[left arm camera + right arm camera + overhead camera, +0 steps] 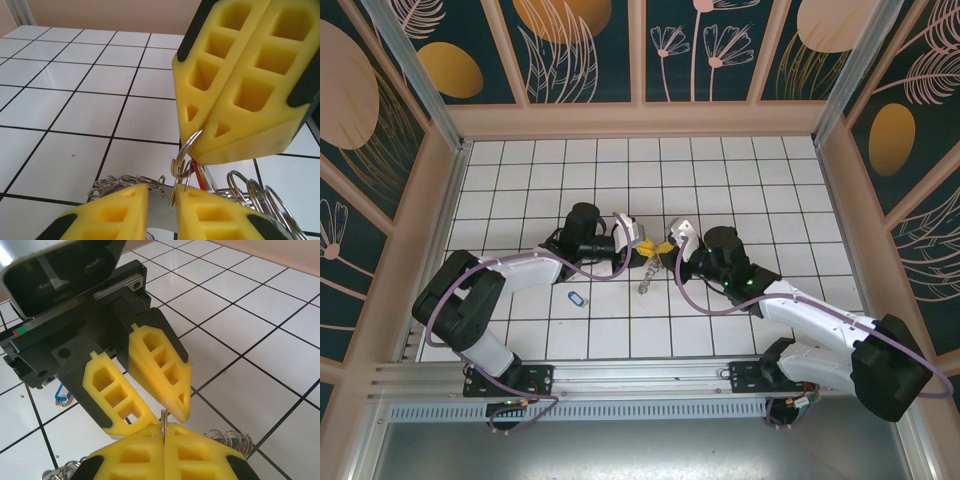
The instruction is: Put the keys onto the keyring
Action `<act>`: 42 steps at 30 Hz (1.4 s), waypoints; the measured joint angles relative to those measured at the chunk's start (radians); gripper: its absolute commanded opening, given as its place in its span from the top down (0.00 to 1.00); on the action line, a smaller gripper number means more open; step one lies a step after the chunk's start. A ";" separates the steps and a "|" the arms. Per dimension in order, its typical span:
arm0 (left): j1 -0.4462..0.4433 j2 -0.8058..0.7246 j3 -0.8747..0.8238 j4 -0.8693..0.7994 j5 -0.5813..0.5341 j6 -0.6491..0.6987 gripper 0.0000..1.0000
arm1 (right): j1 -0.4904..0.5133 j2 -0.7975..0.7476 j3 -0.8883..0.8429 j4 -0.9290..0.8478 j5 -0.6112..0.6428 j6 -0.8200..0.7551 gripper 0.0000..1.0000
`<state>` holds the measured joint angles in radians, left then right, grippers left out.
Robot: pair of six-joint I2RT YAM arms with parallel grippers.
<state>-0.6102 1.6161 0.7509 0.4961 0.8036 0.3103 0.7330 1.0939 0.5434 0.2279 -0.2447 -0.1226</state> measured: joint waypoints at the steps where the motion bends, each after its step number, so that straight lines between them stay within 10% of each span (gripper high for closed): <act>1: 0.000 0.001 0.002 -0.003 0.002 0.002 0.76 | 0.000 0.000 0.000 0.000 0.000 -0.002 1.00; 12: 0.000 0.001 0.014 -0.040 0.004 0.029 0.72 | 0.000 0.000 0.000 0.000 -0.019 -0.002 1.00; 22: -0.002 0.001 0.016 -0.058 0.018 0.047 1.00 | 0.000 0.000 0.000 -0.002 -0.005 -0.002 1.00; 42: -0.003 0.001 -0.033 0.074 -0.002 -0.008 0.94 | -0.021 -0.007 -0.003 -0.015 0.031 0.050 1.00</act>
<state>-0.6128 1.6169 0.7177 0.5701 0.8021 0.3019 0.7120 1.0866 0.5407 0.2131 -0.2138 -0.0723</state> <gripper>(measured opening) 0.058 0.052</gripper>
